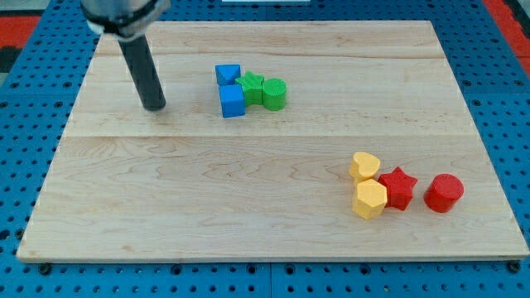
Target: Slide the green circle close to the yellow heart
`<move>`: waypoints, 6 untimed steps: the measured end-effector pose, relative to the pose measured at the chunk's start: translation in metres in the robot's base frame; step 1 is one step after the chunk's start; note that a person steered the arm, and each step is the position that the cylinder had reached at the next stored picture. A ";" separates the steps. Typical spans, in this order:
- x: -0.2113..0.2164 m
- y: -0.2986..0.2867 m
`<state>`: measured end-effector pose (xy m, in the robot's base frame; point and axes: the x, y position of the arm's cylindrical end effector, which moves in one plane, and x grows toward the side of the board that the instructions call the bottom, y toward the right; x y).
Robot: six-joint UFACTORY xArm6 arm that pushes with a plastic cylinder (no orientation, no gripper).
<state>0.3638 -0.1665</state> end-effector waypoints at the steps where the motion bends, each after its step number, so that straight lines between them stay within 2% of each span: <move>1: -0.039 0.035; 2: -0.056 0.085; 3: -0.001 0.153; 4: 0.009 0.225; 5: 0.024 0.227; 6: 0.048 0.261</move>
